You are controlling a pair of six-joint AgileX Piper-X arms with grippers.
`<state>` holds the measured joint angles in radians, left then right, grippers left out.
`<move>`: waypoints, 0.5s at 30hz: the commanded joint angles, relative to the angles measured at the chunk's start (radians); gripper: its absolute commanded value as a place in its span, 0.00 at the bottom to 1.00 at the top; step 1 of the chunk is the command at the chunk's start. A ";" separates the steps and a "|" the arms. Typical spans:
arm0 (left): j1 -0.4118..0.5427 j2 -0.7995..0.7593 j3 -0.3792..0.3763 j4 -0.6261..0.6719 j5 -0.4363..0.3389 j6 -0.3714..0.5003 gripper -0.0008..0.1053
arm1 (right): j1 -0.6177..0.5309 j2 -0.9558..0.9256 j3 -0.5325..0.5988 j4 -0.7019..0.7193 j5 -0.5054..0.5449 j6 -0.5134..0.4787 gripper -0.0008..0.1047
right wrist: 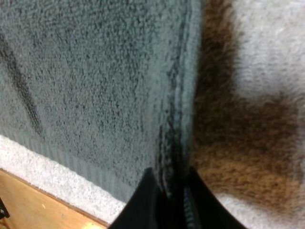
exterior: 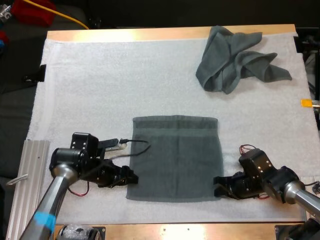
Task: Pick towel from pile, fold and stack
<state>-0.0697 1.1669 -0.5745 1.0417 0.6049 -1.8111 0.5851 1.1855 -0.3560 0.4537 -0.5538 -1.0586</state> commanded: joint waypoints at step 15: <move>-0.004 0.204 0.000 -0.060 0.034 0.013 0.59 | 0.003 -0.007 0.001 0.000 -0.003 0.002 0.01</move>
<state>-0.0697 1.3694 -0.5745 0.9897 0.6244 -1.8024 0.5851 1.1855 -0.3560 0.4537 -0.5538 -1.0586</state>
